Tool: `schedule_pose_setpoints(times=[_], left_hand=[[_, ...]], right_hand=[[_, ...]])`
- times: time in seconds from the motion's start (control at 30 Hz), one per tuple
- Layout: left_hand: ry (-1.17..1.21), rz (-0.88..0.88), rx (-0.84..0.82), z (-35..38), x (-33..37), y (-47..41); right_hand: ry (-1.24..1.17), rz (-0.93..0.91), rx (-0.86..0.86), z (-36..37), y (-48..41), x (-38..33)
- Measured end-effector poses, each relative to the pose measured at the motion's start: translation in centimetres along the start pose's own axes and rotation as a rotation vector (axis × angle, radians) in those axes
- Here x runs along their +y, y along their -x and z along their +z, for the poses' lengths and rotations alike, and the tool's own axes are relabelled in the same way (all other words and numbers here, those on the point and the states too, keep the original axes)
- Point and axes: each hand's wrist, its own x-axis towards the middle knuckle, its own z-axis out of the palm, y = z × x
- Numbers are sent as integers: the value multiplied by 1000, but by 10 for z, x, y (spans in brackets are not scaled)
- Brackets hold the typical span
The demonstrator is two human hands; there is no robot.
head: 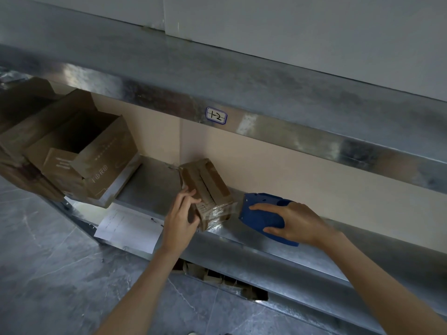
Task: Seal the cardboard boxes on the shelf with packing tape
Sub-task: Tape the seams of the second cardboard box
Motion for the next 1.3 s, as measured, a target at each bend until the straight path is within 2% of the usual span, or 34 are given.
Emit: schedule_pose_setpoints(times=[0.3,0.57,0.77,0.97,1.1,1.3], left_hand=[[-11,-1,101,6,1,-5],[144,0,-67,9,9,15],[154,-44,29,12,15,15],[177,-7,-96,-23,-5,17],[172,-25,-172,-42,-23,14],[197,-48,-192,-43,-29,13]], right_hand=[[28,17,0,-5,1,-5],[65,58,-2,-6,0,-5],[-17,47,-72,-8,7,-8],[40,-50,-43,-21,11,-31],[22,-100,-100,-24,8,-51],[-15,-102,-104,-21,6,-52]])
